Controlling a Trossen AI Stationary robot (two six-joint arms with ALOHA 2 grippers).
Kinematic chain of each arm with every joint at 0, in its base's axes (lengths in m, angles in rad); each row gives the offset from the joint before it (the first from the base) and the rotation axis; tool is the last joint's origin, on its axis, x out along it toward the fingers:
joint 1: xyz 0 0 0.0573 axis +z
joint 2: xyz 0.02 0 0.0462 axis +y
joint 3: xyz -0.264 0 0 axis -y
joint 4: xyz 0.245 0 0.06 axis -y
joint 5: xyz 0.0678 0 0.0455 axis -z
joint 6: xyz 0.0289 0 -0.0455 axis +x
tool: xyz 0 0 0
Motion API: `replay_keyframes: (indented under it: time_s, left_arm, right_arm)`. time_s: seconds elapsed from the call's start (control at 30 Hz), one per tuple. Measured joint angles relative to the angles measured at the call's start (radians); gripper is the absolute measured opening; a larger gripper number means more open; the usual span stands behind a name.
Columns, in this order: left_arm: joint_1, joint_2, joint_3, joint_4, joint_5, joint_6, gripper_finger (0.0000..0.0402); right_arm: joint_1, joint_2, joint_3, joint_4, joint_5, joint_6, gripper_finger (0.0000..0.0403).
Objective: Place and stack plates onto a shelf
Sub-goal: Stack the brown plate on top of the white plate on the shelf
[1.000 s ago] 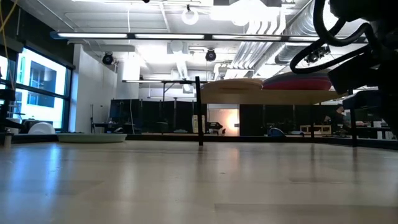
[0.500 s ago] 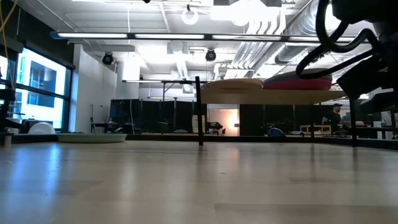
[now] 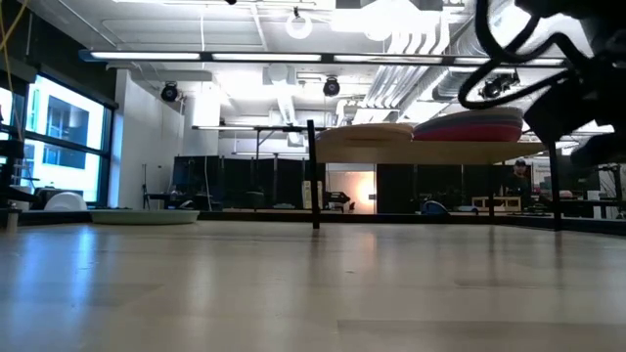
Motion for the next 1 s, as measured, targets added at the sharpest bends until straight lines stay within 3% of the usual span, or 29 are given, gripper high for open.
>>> replay_keyframes:
  time_s: [0.5, 1.0]
  left_arm:
    - [0.000, 0.017, 0.001, -0.004, 0.000, 0.003, 0.0129]
    - [0.000, 0.036, 0.000, -0.015, 0.000, 0.044, 0.0129]
  right_arm:
    - [-0.111, -0.001, 0.153, -0.105, 0.025, -0.004, 0.0000]
    - [-0.331, -0.001, 0.449, -0.283, 0.036, -0.046, 0.0000]
